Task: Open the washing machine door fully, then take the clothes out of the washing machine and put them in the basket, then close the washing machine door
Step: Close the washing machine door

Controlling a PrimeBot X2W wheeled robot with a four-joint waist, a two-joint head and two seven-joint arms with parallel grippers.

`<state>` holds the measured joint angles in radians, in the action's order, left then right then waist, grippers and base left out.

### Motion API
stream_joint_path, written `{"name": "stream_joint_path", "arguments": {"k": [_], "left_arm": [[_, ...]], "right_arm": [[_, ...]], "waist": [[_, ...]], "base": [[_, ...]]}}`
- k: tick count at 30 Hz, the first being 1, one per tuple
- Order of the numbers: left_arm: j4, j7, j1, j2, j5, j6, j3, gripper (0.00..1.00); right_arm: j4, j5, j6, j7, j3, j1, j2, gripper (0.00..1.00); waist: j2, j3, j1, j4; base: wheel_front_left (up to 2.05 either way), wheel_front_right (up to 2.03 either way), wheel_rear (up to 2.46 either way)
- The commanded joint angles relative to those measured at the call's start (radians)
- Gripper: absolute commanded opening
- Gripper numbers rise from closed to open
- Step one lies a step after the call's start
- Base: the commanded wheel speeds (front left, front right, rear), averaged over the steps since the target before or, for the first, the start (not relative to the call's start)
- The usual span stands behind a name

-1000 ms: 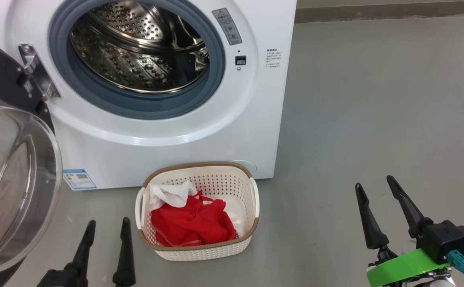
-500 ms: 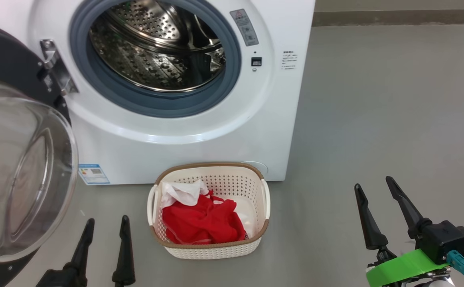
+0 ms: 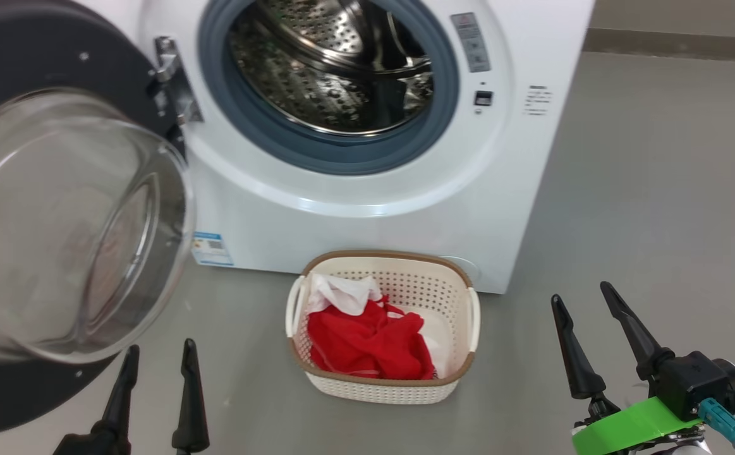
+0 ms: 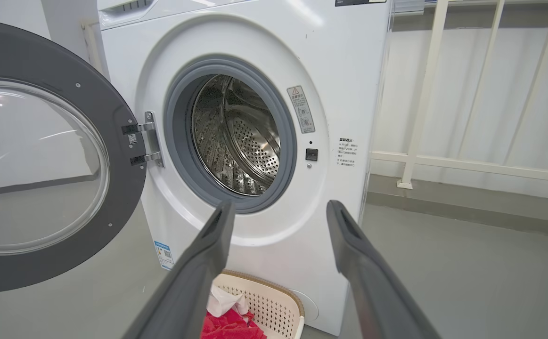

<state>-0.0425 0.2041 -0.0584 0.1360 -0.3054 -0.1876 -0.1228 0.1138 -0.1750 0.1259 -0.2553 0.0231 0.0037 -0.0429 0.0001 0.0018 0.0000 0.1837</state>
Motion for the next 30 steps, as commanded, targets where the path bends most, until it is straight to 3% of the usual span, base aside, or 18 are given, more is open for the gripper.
{"name": "stream_joint_path", "arguments": {"k": [1, 22, 30], "left_arm": [[-0.035, 0.006, 0.014, 0.018, 0.015, -0.011, 0.034, 1.0], [-0.092, -0.018, -0.001, 0.036, 0.041, -0.064, 0.04, 1.0], [-0.107, -0.019, -0.018, 0.038, 0.035, -0.079, 0.052, 1.0]], "right_arm": [[-0.023, 0.002, 0.005, -0.006, 0.028, -0.025, -0.007, 1.0], [-0.044, 0.0, 0.005, -0.006, 0.064, -0.043, -0.007, 1.0], [-0.038, 0.01, 0.005, -0.006, 0.086, -0.05, -0.007, 1.0]], "waist": [[-0.0001, 0.001, 0.0, 0.061], [-0.0001, -0.004, 0.0, 0.303], [-0.0001, 0.004, 0.0, 0.334]], "base": [[0.0, 0.0, 0.0], [0.0, 0.0, 0.0], [0.0, 0.0, 0.0]]}}
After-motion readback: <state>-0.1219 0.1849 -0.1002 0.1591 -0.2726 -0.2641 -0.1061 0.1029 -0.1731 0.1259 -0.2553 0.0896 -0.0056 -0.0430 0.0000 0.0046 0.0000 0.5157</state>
